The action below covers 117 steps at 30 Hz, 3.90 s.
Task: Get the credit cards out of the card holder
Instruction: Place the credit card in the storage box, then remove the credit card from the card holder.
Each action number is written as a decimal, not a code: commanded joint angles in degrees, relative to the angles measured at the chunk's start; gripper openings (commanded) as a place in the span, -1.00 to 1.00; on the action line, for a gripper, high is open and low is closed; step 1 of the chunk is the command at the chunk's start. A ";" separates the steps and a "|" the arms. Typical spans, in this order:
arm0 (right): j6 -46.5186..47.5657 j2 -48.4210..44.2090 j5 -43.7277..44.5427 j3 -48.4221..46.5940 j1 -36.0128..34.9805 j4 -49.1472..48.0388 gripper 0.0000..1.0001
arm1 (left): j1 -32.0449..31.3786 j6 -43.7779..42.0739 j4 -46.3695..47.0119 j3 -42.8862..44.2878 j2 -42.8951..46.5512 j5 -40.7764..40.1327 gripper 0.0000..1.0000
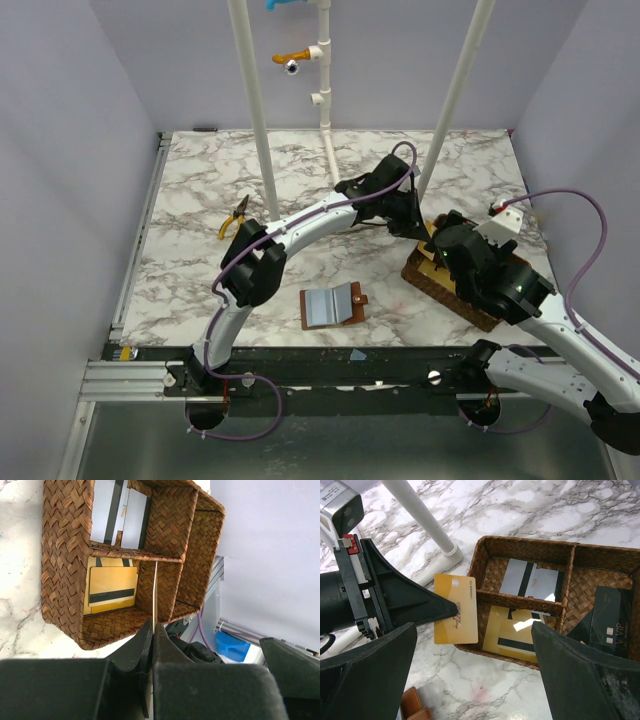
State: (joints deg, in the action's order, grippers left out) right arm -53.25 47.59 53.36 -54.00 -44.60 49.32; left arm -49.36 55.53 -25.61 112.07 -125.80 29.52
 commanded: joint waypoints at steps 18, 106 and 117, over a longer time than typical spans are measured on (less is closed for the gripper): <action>4.62 -1.41 -0.62 -1.46 0.24 -1.68 1.00 | -2.49 3.00 -1.40 1.88 -3.87 -4.16 -1.00; -5.49 39.88 -23.40 -5.67 -28.09 -17.84 0.61 | 15.16 0.89 4.46 -83.08 68.11 -22.72 -0.16; -4.32 50.06 -21.33 -12.96 -28.70 -18.28 0.41 | 15.76 0.37 8.46 -86.46 71.45 -20.28 -0.38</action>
State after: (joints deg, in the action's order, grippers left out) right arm -57.80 94.43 28.88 -63.66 -72.79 31.73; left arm -33.82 56.38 -20.23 26.15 -56.05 8.10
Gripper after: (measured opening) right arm 0.718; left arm 0.323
